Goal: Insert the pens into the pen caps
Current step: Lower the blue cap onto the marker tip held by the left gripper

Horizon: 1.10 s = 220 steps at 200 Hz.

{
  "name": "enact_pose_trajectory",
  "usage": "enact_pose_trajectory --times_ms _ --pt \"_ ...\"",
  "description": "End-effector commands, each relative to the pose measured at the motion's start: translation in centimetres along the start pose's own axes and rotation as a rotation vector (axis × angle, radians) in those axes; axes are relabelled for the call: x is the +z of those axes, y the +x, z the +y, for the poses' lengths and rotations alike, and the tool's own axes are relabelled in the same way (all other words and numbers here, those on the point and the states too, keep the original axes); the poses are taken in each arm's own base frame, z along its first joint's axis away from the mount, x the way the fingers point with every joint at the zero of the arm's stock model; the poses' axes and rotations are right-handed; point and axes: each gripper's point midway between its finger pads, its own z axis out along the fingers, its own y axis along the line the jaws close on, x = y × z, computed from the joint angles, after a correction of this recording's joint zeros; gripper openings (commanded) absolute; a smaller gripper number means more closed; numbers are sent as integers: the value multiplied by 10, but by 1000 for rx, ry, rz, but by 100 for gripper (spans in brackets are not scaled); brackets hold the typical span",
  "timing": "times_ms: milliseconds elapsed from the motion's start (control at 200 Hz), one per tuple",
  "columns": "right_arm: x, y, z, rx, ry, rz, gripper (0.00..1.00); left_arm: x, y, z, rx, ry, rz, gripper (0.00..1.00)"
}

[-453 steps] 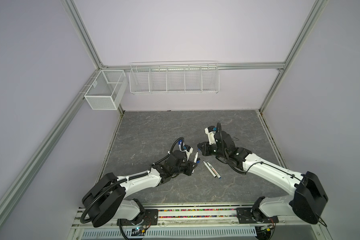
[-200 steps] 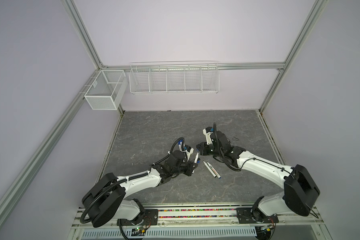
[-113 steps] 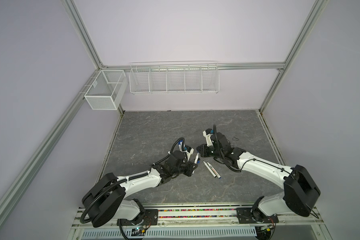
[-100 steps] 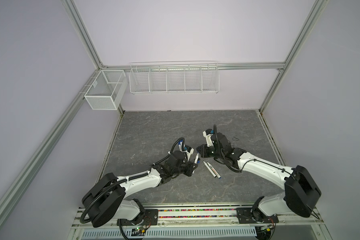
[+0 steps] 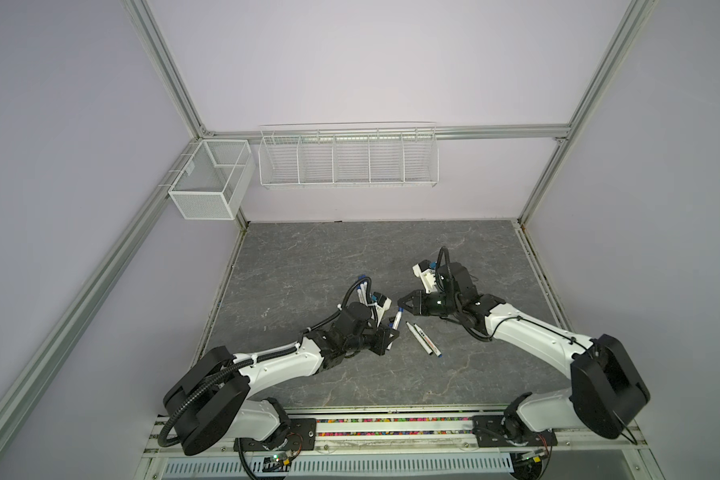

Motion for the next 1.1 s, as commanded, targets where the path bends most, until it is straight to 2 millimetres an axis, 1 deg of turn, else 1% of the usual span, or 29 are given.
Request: enact_pose_trajectory --times_ms 0,235,465,790,920,1095 --pt "-8 36 -2 81 -75 147 7 -8 -22 4 5 -30 -95 0" --pt "-18 60 9 86 -158 230 7 -8 -23 4 1 -27 -102 0" --pt "-29 83 8 47 -144 284 7 -7 -24 2 2 -15 -108 0" --pt "-25 122 17 3 -168 412 7 -8 -24 3 2 -19 -112 0" --pt "-25 129 20 8 -191 439 7 -8 -25 3 1 -17 -114 0" --pt "-27 136 29 -13 -230 468 7 -9 -27 0 4 -4 -119 0"
